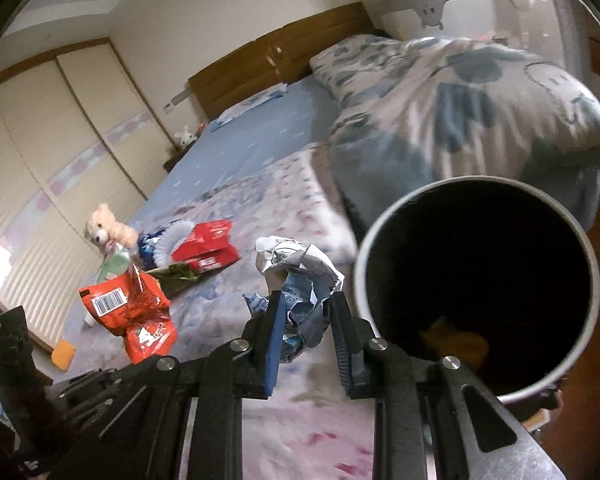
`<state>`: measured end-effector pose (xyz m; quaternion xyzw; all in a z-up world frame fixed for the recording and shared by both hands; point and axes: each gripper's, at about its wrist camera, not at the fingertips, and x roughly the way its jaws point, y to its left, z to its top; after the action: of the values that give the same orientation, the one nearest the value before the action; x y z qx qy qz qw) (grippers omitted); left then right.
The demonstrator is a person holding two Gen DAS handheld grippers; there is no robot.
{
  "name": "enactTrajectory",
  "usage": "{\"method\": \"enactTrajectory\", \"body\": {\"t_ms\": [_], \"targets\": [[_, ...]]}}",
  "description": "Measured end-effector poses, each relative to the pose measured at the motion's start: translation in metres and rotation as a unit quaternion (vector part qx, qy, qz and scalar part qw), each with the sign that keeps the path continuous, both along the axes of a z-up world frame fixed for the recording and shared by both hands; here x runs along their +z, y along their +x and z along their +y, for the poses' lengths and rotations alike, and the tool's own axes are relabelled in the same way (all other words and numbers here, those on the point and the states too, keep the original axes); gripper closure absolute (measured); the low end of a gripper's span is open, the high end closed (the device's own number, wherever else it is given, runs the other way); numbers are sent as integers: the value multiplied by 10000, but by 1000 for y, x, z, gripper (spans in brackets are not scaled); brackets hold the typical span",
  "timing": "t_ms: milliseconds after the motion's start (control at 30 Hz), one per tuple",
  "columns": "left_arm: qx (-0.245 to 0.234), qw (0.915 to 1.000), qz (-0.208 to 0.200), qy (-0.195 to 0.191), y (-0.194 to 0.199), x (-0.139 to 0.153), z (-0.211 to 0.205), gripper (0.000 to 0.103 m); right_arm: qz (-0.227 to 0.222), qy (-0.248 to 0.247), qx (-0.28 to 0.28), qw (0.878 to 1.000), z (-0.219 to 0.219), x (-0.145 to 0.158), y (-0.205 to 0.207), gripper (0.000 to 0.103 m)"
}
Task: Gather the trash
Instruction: 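Carry the red bag and foil wrapper over the bin and release both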
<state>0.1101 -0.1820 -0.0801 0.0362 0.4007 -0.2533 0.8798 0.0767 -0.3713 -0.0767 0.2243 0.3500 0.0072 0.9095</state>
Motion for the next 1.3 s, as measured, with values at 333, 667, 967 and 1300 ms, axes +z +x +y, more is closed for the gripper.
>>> {"method": "enactTrajectory", "body": {"t_ms": [333, 667, 967, 1300], "targets": [[-596, 9981, -33, 127, -9, 3, -59, 102, 13, -118, -531, 9985, -49, 2, -30, 80], [-934, 9952, -2, 277, -10, 3, -101, 102, 7, -82, -884, 9960, -85, 1, -45, 80], [-1082, 9936, 7, 339, -5, 4, -129, 102, 24, -19, -976, 9952, -102, -1, -46, 80], [-1224, 9918, 80, 355, 1, 2, -153, 102, 54, 1, -1041, 9945, -113, -4, -42, 80]]}}
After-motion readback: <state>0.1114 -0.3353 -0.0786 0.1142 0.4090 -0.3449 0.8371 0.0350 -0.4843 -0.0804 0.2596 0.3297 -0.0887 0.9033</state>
